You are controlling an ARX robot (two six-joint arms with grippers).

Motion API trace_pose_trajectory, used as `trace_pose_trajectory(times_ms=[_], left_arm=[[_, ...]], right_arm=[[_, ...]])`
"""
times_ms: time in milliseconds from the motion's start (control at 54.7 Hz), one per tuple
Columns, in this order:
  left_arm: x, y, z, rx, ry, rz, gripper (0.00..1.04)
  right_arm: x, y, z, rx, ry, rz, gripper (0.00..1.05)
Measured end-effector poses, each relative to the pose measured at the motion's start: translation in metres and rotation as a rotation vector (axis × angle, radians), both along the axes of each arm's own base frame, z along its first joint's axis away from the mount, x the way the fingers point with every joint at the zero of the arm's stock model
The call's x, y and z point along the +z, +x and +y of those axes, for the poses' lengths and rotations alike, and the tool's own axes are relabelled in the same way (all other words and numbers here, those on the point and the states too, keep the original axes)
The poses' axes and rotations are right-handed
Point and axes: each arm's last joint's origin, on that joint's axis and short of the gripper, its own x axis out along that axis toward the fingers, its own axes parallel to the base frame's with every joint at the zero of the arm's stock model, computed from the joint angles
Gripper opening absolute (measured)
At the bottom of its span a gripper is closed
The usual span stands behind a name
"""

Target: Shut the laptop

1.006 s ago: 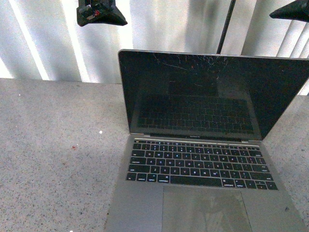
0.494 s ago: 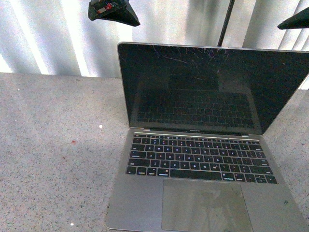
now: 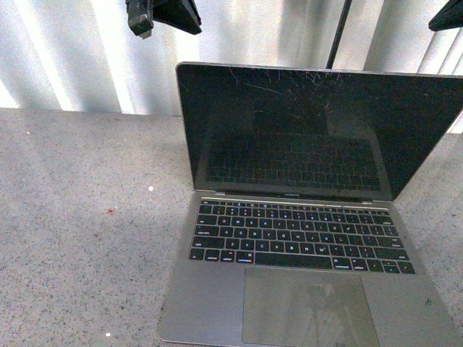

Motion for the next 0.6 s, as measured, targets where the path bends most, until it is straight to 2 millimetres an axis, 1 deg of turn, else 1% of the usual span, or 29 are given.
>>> trace_pose_trajectory(times_ms=[37, 55, 329, 604], left_arm=[[0.0, 0.0, 0.0, 0.002, -0.001, 0.001, 0.04], [0.0, 0.0, 0.0, 0.003, -0.001, 0.002, 0.03], [-0.001, -0.001, -0.002, 0.001, 0.003, 0.012, 0.04], [-0.004, -0.004, -0.01, -0.02, 0.007, 0.016, 0.04]], right_arm=[[0.0, 0.0, 0.0, 0.001, -0.001, 0.006, 0.03], [-0.001, -0.001, 0.0, 0.0, -0.001, 0.012, 0.03], [-0.005, -0.003, 0.0, 0.003, -0.01, 0.055, 0.03], [-0.017, -0.005, 0.004, 0.013, -0.005, 0.103, 0.03]])
